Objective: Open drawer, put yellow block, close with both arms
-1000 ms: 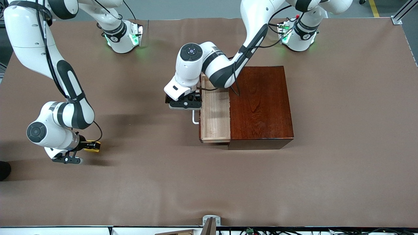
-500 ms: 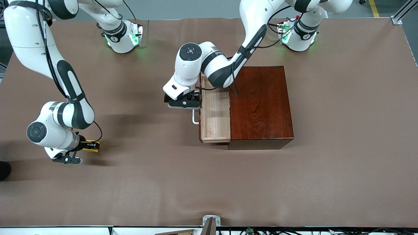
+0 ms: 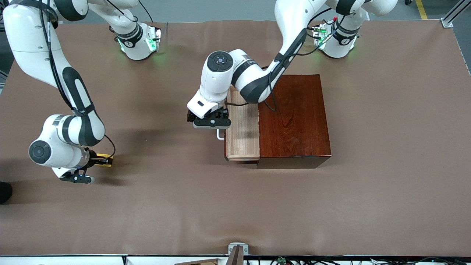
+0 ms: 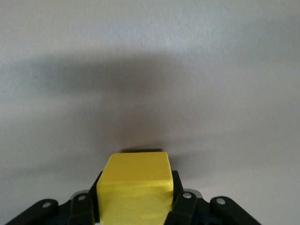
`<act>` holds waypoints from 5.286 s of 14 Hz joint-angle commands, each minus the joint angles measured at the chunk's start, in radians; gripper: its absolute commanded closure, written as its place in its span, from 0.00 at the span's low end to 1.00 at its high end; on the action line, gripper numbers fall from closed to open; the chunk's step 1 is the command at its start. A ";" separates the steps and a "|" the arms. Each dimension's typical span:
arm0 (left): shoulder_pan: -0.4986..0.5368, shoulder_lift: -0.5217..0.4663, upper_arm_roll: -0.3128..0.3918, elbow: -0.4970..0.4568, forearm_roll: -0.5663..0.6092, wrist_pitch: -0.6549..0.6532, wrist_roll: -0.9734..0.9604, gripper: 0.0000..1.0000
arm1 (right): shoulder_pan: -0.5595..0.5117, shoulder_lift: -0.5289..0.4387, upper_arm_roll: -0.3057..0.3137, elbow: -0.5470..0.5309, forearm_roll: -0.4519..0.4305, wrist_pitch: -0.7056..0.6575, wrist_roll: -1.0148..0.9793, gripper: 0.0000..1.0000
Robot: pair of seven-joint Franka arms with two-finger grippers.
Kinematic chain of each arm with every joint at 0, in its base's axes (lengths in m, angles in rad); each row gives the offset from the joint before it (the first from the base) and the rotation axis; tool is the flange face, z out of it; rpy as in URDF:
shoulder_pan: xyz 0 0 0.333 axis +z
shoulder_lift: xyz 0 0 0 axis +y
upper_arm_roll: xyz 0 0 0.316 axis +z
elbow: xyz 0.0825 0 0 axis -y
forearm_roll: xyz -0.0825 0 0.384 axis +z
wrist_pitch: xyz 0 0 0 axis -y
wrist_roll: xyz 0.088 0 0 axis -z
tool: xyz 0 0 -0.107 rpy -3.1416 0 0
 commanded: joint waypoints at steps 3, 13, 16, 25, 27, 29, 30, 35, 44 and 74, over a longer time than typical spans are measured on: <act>0.074 -0.193 0.006 -0.009 -0.169 -0.142 -0.156 0.00 | 0.000 -0.079 0.010 0.013 -0.002 -0.081 0.016 1.00; 0.451 -0.513 0.011 -0.050 -0.027 -0.814 0.635 0.00 | 0.001 -0.274 0.083 0.025 0.064 -0.225 0.009 1.00; 0.575 -0.594 0.009 -0.130 0.008 -0.840 0.807 0.00 | 0.006 -0.317 0.119 0.037 0.064 -0.271 0.009 1.00; 0.767 -0.683 0.009 -0.231 0.072 -0.836 0.876 0.00 | 0.020 -0.377 0.321 0.143 0.071 -0.402 -0.158 1.00; 0.769 -0.680 0.009 -0.234 0.070 -0.816 0.876 0.00 | 0.021 -0.387 0.376 0.143 0.071 -0.402 -0.169 1.00; 0.780 -0.680 0.011 -0.234 0.067 -0.808 0.913 0.00 | 0.019 -0.392 0.448 0.145 0.065 -0.400 -0.188 1.00; 0.803 -0.680 0.011 -0.233 0.067 -0.802 0.963 0.00 | 0.021 -0.390 0.467 0.145 0.064 -0.399 -0.191 1.00; 0.815 -0.677 0.011 -0.233 0.064 -0.799 0.982 0.00 | 0.059 -0.380 0.541 0.145 0.062 -0.347 -0.350 1.00; 0.815 -0.666 0.005 -0.233 0.057 -0.794 0.990 0.00 | 0.197 -0.286 0.539 0.145 0.013 -0.150 -0.680 1.00; 0.817 -0.659 0.006 -0.234 0.049 -0.794 0.988 0.00 | 0.665 0.082 0.377 0.406 -0.265 -0.161 -0.718 1.00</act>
